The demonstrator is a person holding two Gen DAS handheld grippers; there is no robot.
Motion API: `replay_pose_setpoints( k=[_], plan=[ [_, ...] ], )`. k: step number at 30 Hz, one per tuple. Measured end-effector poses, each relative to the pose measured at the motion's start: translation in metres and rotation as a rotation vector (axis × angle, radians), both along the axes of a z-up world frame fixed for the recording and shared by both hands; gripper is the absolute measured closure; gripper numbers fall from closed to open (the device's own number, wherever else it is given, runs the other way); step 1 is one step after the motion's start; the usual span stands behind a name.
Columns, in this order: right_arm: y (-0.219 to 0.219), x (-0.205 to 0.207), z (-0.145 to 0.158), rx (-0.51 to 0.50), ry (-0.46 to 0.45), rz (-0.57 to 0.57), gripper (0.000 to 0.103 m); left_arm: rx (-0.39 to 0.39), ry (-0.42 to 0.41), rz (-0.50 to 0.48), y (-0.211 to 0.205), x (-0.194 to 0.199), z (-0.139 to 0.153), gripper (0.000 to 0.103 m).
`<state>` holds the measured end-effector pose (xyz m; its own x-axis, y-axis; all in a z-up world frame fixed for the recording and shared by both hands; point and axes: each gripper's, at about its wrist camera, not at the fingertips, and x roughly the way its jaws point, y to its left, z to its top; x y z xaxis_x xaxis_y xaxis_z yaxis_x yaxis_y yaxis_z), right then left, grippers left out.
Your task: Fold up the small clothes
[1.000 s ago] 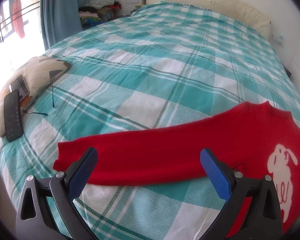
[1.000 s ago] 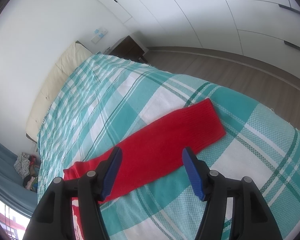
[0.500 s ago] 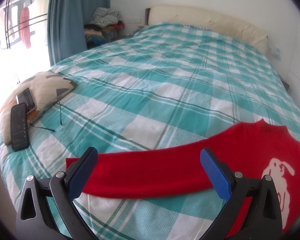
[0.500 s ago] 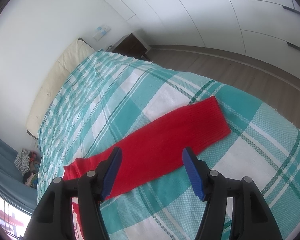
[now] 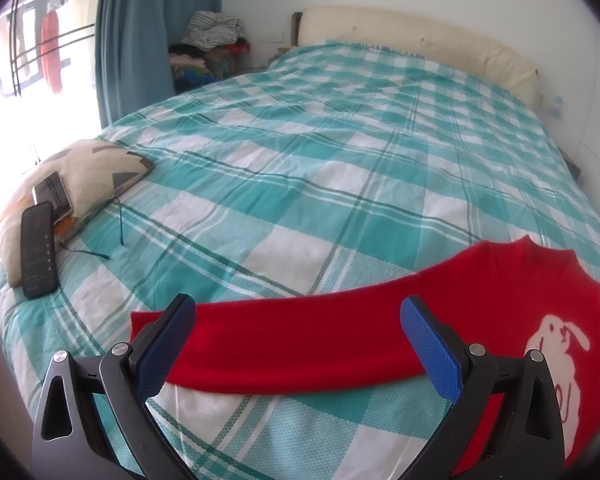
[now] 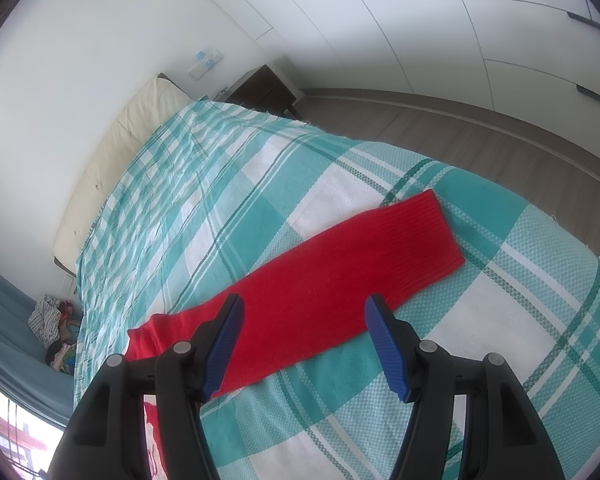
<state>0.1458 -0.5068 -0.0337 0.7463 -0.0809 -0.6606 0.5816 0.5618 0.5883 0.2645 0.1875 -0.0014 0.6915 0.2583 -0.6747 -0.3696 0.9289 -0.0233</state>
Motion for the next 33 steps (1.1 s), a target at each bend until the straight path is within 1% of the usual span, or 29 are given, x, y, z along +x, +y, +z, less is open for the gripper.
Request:
replay_pose_setpoints(
  k=[8, 19, 25, 27, 29, 31, 33],
  plan=[
    [0.001, 0.000, 0.000, 0.001, 0.001, 0.002, 0.040, -0.016, 0.010, 0.015, 0.005, 0.000, -0.005, 0.001],
    [0.002, 0.000, 0.000, -0.001, 0.002, 0.003, 0.040, -0.015, 0.019, 0.020, 0.008, 0.000, -0.008, 0.001],
    [0.006, 0.007, -0.003, -0.025, 0.005, 0.024, 0.040, -0.025, 0.013, 0.029, 0.011, -0.001, -0.008, 0.001],
    [-0.006, 0.009, -0.002, -0.009, -0.049, 0.037, 0.040, -0.038, 0.013, 0.033, 0.012, -0.001, -0.009, 0.001],
    [-0.026, 0.006, 0.002, -0.012, -0.114, 0.016, 0.040, -0.050, 0.012, 0.038, 0.012, -0.002, -0.008, 0.001],
    [-0.044, 0.005, 0.005, -0.043, -0.119, 0.008, 0.040, -0.057, 0.009, 0.042, 0.012, -0.002, -0.006, 0.001],
    [-0.059, 0.006, 0.000, -0.041, -0.085, 0.022, 0.040, -0.056, 0.006, 0.043, 0.010, -0.003, -0.005, 0.001]
  ],
)
